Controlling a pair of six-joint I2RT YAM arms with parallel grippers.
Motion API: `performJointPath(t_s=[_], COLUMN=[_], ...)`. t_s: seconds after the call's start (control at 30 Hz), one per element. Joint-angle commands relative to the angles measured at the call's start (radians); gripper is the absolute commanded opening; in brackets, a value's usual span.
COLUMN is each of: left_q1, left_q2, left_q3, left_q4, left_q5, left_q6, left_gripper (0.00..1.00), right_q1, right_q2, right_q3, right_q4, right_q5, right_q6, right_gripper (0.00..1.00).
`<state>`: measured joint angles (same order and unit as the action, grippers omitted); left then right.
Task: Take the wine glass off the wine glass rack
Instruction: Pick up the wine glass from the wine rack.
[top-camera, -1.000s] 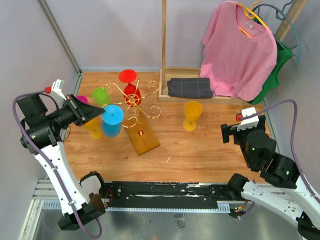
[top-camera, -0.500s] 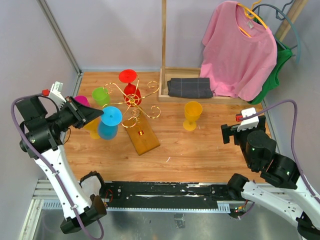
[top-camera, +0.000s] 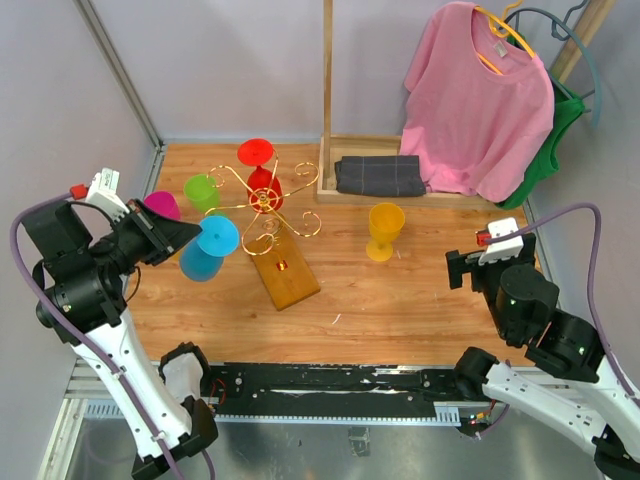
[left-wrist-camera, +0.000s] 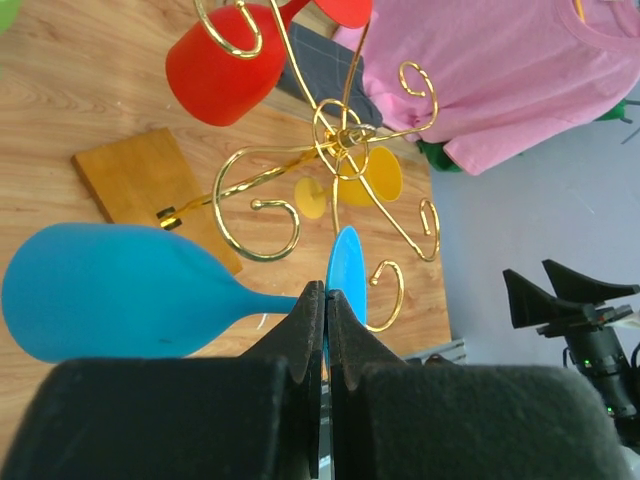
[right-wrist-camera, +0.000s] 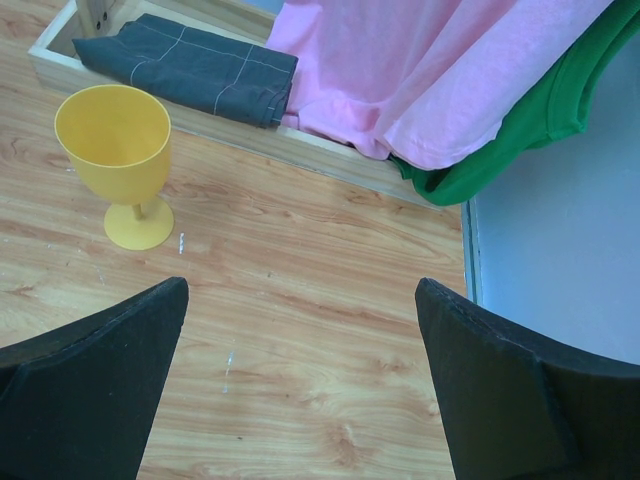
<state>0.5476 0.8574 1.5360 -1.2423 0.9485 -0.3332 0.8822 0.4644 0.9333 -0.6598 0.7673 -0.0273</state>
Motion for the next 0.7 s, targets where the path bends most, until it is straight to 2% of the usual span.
performJointPath(t_s=[0.0, 0.67], left_q1=[0.005, 0.005], left_q2=[-0.012, 0.023], left_q3=[0.012, 0.173], left_q4=[-0.028, -0.051], left_q5=[-0.044, -0.241], left_q6=[0.026, 0.134], left_gripper=[0.0, 0.0], right_q1=[0.014, 0.014], right_q2=[-0.017, -0.035], right_q3=[0.023, 0.049], right_q4=[-0.01, -0.036], right_q5=[0.001, -0.002], right_q6=[-0.008, 0.004], right_gripper=[0.98, 0.98])
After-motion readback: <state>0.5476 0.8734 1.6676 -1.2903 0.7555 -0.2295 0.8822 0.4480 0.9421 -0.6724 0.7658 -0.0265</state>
